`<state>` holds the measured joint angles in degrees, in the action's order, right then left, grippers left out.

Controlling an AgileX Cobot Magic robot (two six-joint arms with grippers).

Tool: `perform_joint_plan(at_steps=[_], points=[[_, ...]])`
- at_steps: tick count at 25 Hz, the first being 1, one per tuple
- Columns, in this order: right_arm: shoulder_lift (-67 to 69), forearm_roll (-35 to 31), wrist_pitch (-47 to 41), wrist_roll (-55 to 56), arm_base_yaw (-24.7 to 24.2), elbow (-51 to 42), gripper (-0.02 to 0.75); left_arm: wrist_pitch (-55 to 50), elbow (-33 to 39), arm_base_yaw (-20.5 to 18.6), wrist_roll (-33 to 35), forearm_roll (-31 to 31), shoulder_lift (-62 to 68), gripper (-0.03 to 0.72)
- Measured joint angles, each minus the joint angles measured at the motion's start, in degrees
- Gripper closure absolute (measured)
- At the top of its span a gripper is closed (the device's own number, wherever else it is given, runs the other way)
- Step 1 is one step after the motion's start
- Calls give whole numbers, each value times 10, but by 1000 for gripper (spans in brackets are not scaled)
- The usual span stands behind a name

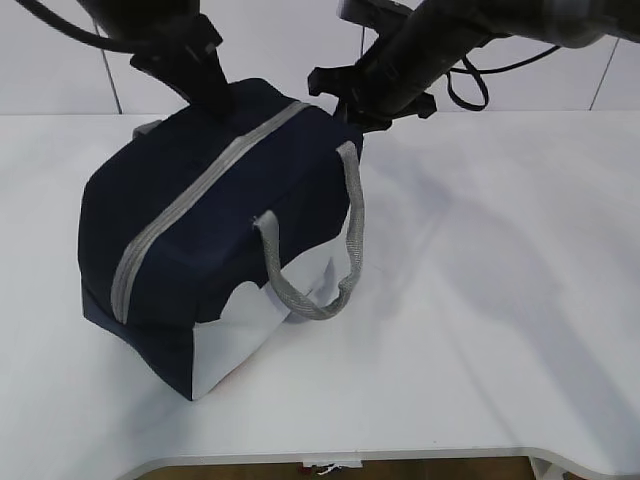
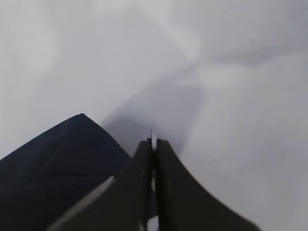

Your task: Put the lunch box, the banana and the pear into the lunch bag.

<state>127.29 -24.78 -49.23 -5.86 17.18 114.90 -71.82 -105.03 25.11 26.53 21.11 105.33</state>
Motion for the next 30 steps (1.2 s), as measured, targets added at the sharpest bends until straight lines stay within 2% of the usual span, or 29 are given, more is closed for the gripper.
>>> perform_joint_plan(at_steps=[2,4,9,11,14,17,24,26,30], points=[[0,0,-3,0,0,2,653,0,0,0,0,-4,9,691],[0,-1,-10,0,0,2,574,3,-1,0,1,-4,21,691],[0,-11,-27,0,-1,2,321,7,-1,0,1,-5,34,691],[-2,-11,-28,0,-1,2,261,7,-1,0,1,-9,34,691],[-15,-10,-32,-1,-1,2,228,7,-1,0,1,-14,34,685],[-35,11,-48,-3,-1,5,224,7,-1,0,1,-15,34,645],[-62,75,-158,-5,-1,48,220,8,-1,0,-35,-64,34,388],[-63,82,-199,-5,-1,67,218,8,-1,0,-46,-71,34,351],[-67,99,-216,-5,-1,93,218,8,-1,0,-60,-92,33,333]])
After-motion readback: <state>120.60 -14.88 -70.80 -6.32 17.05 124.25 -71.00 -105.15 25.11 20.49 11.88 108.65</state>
